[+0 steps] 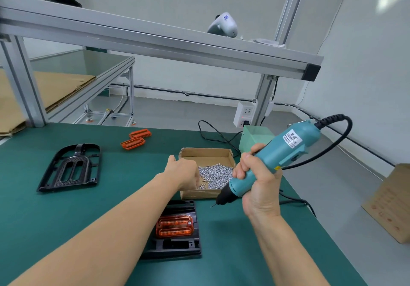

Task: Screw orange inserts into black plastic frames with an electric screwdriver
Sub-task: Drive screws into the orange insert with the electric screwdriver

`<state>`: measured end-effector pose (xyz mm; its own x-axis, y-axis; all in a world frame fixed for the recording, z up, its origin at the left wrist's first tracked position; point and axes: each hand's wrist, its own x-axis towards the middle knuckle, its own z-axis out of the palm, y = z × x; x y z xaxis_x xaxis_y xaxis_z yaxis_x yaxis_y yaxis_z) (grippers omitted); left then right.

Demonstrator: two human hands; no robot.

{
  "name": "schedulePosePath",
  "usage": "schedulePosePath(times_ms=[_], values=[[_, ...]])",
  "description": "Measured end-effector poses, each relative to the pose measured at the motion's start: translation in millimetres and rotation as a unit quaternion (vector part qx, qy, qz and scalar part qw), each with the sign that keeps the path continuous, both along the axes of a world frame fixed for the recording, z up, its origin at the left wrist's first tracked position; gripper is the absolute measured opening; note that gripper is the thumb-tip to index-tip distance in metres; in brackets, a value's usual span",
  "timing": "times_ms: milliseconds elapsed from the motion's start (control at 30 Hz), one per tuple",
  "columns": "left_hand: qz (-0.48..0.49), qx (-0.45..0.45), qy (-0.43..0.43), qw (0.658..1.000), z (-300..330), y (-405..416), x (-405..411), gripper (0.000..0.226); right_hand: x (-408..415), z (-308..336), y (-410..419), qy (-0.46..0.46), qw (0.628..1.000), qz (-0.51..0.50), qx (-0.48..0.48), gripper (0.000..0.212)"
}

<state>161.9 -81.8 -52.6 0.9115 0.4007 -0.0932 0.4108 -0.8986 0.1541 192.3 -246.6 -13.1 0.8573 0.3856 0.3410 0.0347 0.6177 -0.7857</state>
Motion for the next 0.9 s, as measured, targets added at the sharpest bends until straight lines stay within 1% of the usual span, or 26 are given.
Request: schedulePosePath(times_ms=[67, 167, 267, 333, 367, 400, 433, 467, 533, 600, 700, 767, 800, 833, 900], values=[[-0.014, 0.006, 0.013, 1.000, 0.1, -1.4, 1.5, 0.019, -0.3, -0.4, 0.9, -0.002, 1.000, -0.002, -0.001, 0.024], [-0.047, 0.043, 0.039, 0.997, -0.5, -1.8, 2.2, 0.034, -1.5, -0.3, 1.3, -0.008, 1.000, -0.001, -0.006, 0.025], [-0.065, 0.058, 0.049, 0.995, 0.9, -3.0, 0.5, 0.034, -1.9, 0.2, -0.1, -0.006, 1.000, -0.001, -0.006, 0.024], [-0.051, 0.018, 0.004, 0.999, 0.7, -2.6, -1.3, 0.027, -1.4, 1.9, -2.4, -0.001, 1.000, -0.002, -0.004, 0.023], [-0.035, -0.027, -0.041, 0.998, 0.6, -1.0, -3.2, 0.022, -1.0, 3.1, -3.4, 0.001, 1.000, -0.004, -0.001, 0.023], [-0.011, -0.093, -0.098, 0.991, 1.0, 0.8, -7.0, 0.019, -0.6, 4.7, -4.6, 0.001, 1.000, -0.007, 0.001, 0.023], [0.013, -0.168, -0.155, 0.973, 1.8, 1.9, -12.7, 0.017, -0.6, 6.7, -5.7, 0.004, 1.000, -0.010, 0.004, 0.023], [0.032, -0.237, -0.205, 0.949, 2.6, 1.6, -20.0, 0.017, -0.9, 9.1, -6.2, 0.008, 1.000, -0.012, 0.009, 0.023], [0.053, -0.347, -0.283, 0.893, 3.0, -1.2, -37.9, 0.016, -2.2, 14.7, -6.4, 0.019, 0.999, -0.012, 0.026, 0.022], [0.066, -0.458, -0.334, 0.821, 0.6, -8.0, -56.0, 0.015, -4.6, 21.0, -5.6, 0.033, 0.998, -0.004, 0.051, 0.021], [0.082, -0.610, -0.373, 0.695, 1.1, -22.1, -82.0, 0.005, -10.6, 31.2, -4.2, 0.052, 0.994, 0.019, 0.094, 0.019], [0.080, -0.676, -0.394, 0.617, 3.5, -30.9, -97.5, 0.008, -16.6, 37.6, -3.5, 0.059, 0.991, 0.039, 0.115, 0.019], [0.079, -0.697, -0.402, 0.589, 4.6, -34.8, -104.2, 0.010, -20.1, 40.6, -3.0, 0.061, 0.989, 0.048, 0.124, 0.019], [0.079, -0.709, -0.408, 0.570, 5.9, -38.4, -110.5, 0.012, -23.8, 43.5, -2.8, 0.062, 0.988, 0.057, 0.131, 0.018], [0.081, -0.718, -0.422, 0.547, 8.7, -44.6, -120.8, 0.013, -31.0, 49.2, -2.5, 0.060, 0.985, 0.072, 0.143, 0.017]])
